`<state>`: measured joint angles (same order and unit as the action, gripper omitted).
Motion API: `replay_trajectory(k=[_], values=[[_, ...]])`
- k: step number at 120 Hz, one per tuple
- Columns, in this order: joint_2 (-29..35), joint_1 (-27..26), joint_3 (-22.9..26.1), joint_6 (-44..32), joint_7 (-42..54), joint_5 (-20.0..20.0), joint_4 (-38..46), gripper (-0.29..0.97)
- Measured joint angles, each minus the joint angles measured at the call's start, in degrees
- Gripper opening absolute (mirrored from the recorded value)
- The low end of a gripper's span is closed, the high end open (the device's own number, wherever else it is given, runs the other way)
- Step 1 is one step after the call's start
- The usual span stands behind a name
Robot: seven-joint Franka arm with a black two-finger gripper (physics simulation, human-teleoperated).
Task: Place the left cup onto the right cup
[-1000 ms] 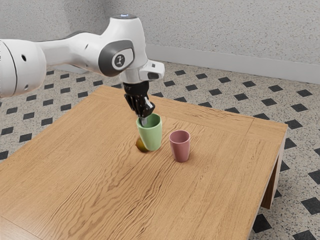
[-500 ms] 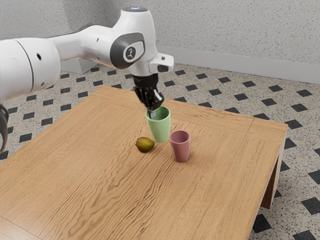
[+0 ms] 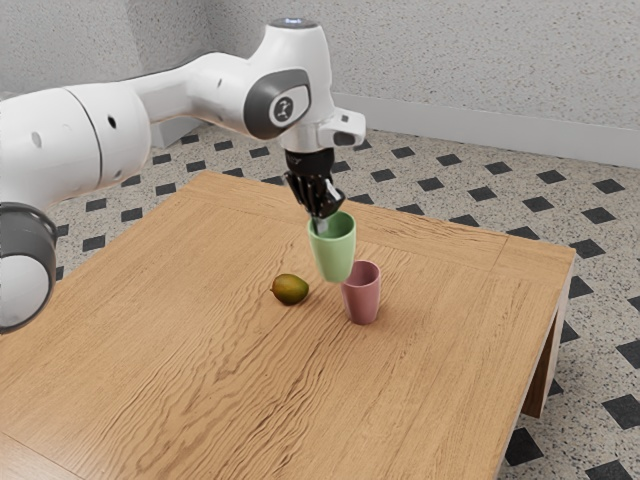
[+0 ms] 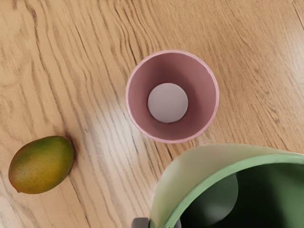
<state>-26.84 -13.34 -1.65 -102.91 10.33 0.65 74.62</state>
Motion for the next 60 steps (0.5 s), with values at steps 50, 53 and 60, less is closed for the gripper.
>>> replay_trajectory(k=[50,53,60], values=[[-5.04,1.14,1.77,-0.63,0.04,1.03,-7.25,-0.11],[-5.35,1.16,1.83,-0.66,0.04,1.12,-7.67,-0.11],[-6.06,1.19,1.89,-0.72,0.05,1.28,-8.53,-0.11]])
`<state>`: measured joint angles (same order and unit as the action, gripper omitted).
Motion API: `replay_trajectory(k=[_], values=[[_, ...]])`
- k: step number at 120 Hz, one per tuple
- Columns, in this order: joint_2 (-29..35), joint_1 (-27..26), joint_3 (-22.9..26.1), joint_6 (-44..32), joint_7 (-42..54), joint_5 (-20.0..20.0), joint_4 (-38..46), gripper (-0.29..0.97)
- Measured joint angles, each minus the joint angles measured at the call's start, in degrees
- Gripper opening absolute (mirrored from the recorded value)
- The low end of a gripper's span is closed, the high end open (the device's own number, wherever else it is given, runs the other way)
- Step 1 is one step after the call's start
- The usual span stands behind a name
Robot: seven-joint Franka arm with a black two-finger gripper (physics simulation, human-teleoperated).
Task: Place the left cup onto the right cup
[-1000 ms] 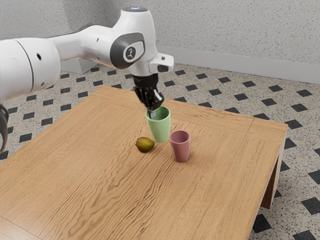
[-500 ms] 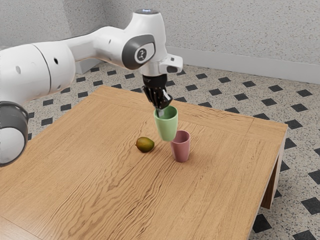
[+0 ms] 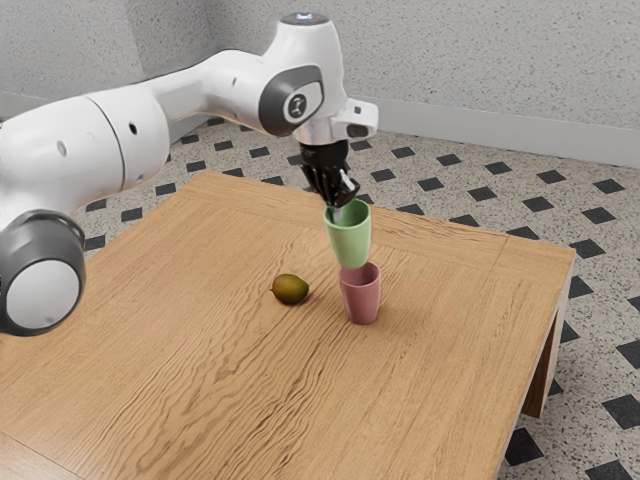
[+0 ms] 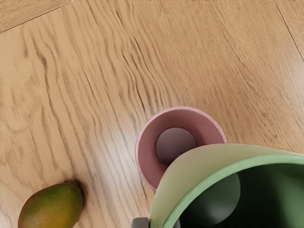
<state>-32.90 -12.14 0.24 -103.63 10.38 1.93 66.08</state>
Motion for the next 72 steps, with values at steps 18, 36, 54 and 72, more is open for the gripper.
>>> replay_trajectory(k=[18,36,54,72], values=[[-1.57,0.21,0.18,-0.11,0.01,0.23,-1.9,-0.11],[-2.92,0.74,0.75,-0.15,0.01,0.42,-3.2,-0.11],[-3.9,1.09,1.12,-0.24,0.0,0.47,-3.85,-0.11],[-4.47,1.54,1.32,-0.3,-0.01,0.49,-4.4,-0.11]])
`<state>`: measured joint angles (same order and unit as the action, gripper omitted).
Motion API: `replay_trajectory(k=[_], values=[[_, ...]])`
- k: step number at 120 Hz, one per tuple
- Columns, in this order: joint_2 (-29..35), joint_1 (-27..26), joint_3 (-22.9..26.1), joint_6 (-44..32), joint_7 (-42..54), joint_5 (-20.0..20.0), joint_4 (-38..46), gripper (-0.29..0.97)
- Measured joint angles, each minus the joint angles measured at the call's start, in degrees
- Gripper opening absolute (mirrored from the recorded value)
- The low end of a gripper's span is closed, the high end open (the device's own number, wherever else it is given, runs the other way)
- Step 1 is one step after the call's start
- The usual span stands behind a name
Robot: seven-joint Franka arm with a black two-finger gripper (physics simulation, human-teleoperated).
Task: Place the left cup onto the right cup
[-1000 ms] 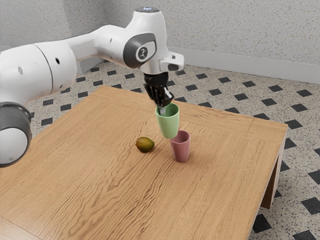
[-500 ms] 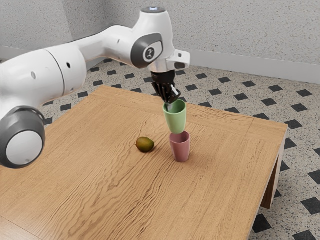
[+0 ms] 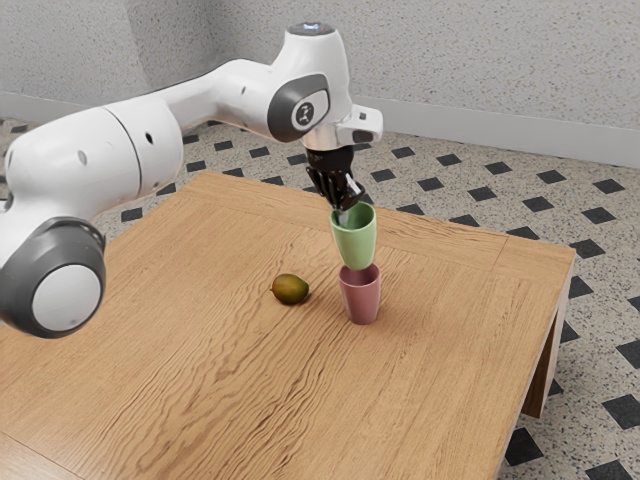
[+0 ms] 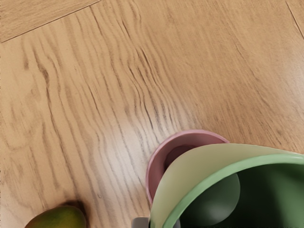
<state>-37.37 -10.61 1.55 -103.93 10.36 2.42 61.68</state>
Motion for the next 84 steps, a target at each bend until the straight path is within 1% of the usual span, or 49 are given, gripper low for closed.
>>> replay_trajectory(k=[84], values=[[-2.97,0.94,0.89,-0.06,-0.02,0.01,-2.5,-0.11]])
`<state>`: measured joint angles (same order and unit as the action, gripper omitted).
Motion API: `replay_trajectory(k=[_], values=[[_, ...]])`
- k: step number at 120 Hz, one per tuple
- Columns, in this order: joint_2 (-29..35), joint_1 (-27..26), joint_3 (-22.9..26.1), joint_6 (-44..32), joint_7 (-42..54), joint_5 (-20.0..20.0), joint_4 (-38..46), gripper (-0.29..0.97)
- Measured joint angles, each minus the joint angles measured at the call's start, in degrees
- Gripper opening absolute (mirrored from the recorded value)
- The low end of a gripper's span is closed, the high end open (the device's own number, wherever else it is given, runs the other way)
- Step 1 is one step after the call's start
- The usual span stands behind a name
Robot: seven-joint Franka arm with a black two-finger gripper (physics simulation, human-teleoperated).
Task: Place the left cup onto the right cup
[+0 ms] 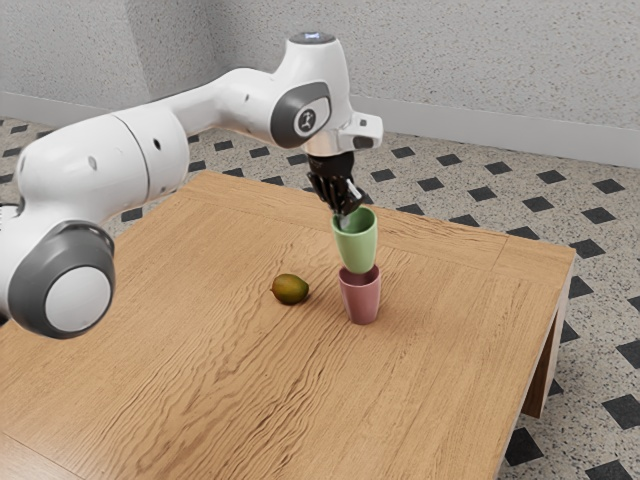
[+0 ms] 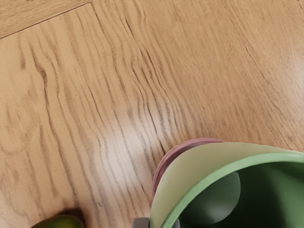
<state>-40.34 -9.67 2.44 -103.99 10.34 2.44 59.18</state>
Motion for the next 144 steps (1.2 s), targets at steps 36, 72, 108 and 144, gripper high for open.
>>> replay_trajectory(k=[36,72,108,144], values=[[-0.24,-0.18,0.16,0.0,0.0,-0.02,-0.18,-0.11],[0.3,-0.43,0.14,0.0,-0.05,-0.02,0.25,-0.11],[0.64,-0.22,-0.02,0.0,-0.1,-0.09,0.81,-0.11],[0.6,-0.09,-0.18,0.0,-0.11,-0.16,1.28,-0.11]])
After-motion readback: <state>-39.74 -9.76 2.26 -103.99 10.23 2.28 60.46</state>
